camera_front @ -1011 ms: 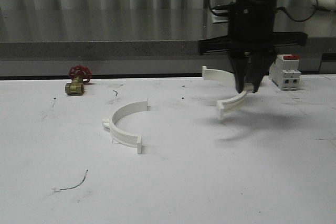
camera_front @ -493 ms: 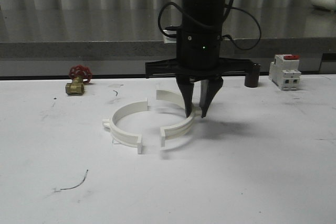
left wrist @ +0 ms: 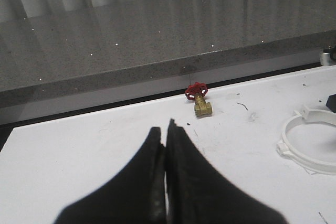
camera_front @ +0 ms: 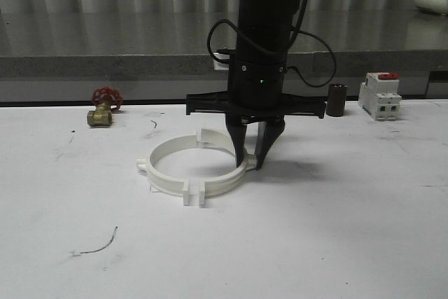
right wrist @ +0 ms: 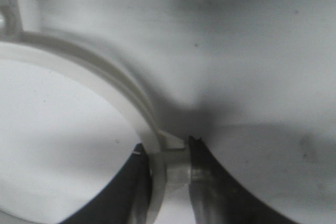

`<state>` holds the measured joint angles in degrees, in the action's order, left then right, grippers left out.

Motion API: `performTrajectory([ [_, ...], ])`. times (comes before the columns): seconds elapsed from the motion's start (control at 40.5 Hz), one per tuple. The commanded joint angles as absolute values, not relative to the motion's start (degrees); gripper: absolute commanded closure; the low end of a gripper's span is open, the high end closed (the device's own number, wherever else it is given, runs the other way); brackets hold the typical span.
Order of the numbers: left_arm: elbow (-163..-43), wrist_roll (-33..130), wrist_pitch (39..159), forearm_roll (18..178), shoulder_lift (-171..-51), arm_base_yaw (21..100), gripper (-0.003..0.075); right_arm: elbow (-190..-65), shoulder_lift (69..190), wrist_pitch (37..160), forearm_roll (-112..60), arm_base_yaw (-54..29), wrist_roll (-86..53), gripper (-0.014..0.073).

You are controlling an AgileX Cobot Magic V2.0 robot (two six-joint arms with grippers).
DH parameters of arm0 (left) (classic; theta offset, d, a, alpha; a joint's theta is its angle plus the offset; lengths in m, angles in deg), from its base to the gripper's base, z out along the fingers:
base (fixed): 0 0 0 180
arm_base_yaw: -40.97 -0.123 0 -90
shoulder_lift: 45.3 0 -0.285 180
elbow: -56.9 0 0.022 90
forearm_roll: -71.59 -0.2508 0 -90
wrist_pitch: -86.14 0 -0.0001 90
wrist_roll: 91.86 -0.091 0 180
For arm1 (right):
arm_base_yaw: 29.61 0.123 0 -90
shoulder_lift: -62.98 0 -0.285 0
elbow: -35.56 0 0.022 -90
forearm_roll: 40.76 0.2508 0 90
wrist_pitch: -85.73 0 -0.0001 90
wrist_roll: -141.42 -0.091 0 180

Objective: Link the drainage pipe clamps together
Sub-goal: 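Press the held half-ring down onto the other half to join them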

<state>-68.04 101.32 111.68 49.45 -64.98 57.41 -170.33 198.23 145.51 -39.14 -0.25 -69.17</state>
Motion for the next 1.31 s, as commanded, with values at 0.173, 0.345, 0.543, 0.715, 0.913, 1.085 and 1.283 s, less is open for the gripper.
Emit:
performTrajectory([
  [0.173,-69.5,101.5,107.4,49.0,-65.5,57.3,0.0741,-172.1,194.6,144.2,-38.4,-0.4,-69.3,0.0450],
  [0.345,-69.5,101.5,107.4,49.0,-65.5,57.3,0.0741,-172.1,194.6,144.1,-38.0,-0.4,-69.3,0.0450],
  [0.543,-69.5,101.5,107.4,49.0,-65.5,57.3,0.0741,-172.1,194.6,143.8,-37.5,-0.4,-69.4,0.0450],
  [0.715,-69.5,101.5,107.4,49.0,-65.5,57.3,0.0741,-172.1,194.6,143.8,-37.4,-0.4,-69.5,0.0450],
  [0.913,-69.5,101.5,107.4,49.0,-65.5,57.3,0.0741,-172.1,194.6,143.8,-37.4,-0.4,-69.5,0.0450],
  [1.085,-69.5,101.5,107.4,49.0,-65.5,57.3,0.0741,-172.1,194.6,143.8,-37.3,-0.4,-69.5,0.0442],
  [1.283,-69.5,101.5,107.4,49.0,-65.5,57.3,0.0741,-172.1,194.6,143.8,-37.1,-0.4,-70.3,0.0442],
])
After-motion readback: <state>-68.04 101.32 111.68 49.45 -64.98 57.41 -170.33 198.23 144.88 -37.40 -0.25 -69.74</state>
